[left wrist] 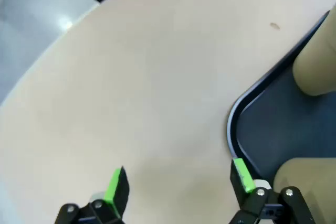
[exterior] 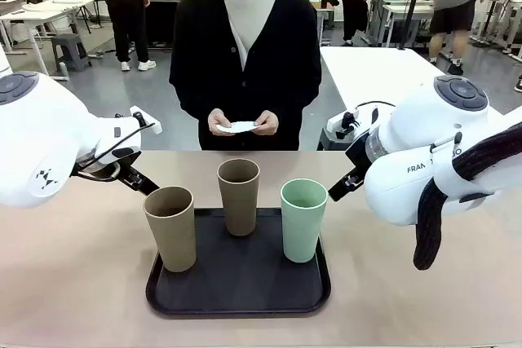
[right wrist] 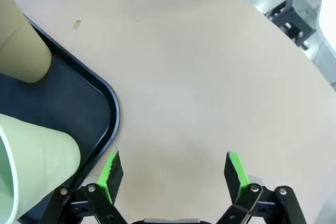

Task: Place coasters on the table and set cups on them.
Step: Pick up one Reusable plastic cup and place it on a coaster set by the human.

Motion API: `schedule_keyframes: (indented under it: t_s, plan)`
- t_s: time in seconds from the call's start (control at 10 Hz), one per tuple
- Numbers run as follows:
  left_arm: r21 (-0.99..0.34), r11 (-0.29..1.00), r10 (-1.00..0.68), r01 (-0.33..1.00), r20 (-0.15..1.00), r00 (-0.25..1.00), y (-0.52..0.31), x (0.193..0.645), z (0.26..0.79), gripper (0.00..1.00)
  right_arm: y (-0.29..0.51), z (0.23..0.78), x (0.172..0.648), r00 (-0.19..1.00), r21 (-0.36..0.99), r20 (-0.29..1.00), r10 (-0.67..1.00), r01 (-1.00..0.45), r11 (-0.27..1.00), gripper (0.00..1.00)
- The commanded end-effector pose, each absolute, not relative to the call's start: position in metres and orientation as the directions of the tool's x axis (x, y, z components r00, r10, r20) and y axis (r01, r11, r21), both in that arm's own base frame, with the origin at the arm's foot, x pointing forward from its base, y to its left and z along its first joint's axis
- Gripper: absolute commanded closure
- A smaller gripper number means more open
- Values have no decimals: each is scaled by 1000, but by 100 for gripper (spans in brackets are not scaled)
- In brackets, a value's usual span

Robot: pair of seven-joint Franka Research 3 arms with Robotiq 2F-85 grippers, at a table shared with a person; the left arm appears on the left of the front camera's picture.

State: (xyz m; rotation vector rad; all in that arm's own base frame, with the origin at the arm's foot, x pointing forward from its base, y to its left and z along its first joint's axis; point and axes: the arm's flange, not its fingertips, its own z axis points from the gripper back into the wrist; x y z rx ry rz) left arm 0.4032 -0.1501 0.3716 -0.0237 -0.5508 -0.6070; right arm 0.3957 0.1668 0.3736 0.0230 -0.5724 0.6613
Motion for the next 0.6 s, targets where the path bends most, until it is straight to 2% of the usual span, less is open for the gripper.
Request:
schedule_keyframes:
  t_s: [0.0, 0.5]
  plan:
    - [137, 825, -535, 548, 498, 682, -150, 403, 372, 0, 167, 374, 396, 641, -157, 509, 574, -586, 795, 0]
    - [137, 825, -535, 548, 498, 682, -150, 403, 372, 0, 167, 374, 396, 641, -157, 509, 574, -586, 795, 0]
